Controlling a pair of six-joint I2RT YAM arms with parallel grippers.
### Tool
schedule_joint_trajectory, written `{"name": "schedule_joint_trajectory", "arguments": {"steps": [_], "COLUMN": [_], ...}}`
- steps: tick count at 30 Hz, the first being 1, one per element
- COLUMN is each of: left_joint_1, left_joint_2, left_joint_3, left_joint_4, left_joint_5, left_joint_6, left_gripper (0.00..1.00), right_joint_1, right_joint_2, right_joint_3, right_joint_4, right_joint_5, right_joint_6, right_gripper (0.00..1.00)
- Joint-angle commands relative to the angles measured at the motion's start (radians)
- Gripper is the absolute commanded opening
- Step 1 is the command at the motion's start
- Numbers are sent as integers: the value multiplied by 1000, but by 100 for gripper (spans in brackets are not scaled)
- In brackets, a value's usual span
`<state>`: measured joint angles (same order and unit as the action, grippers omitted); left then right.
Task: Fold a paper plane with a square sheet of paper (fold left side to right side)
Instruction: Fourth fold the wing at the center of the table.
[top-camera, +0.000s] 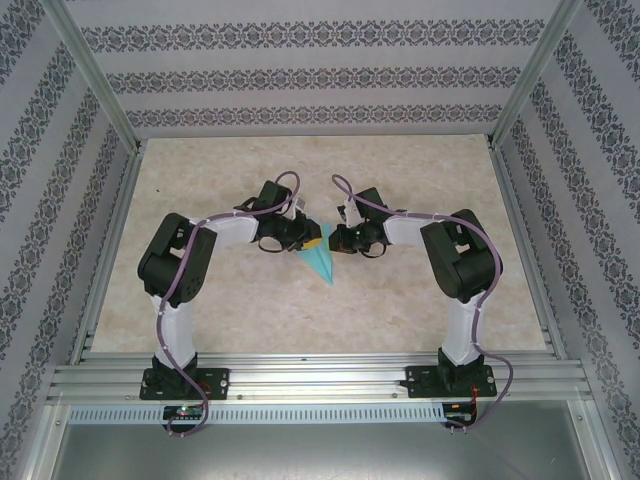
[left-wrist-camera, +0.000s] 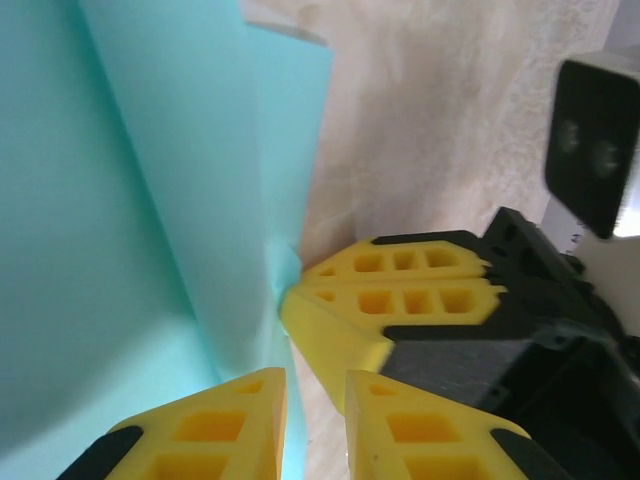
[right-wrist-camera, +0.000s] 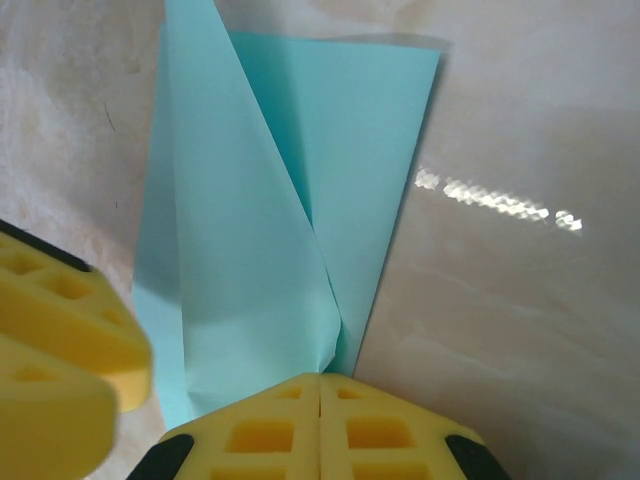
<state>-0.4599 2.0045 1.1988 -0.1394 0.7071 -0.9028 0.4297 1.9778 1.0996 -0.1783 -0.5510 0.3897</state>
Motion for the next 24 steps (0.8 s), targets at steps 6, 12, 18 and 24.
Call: {"name": "schedule_joint_trajectory", "arguments": {"steps": [6, 12, 18, 24], "left_joint_1": [-16, -16, -16, -16], "left_joint_2": [52, 50, 58, 75], "left_joint_3": [15, 6, 0, -4], "left_joint_4": [33, -25, -53, -49], "left_joint_5": [21, -22, -40, -45], "left_joint_6": [0, 33, 51, 48], "left_gripper": [24, 24, 24, 23], "right_joint_1": [-2, -2, -2, -2], "right_joint_2": [50, 49, 49, 38], "right_joint_3": [-3, -1, 7, 26], "right_joint_4": [-72, -85, -92, -82], "right_joint_5": [62, 75, 83, 64], "right_joint_6": [-31, -38, -44, -42], "right_gripper": [7, 7, 7, 7]}}
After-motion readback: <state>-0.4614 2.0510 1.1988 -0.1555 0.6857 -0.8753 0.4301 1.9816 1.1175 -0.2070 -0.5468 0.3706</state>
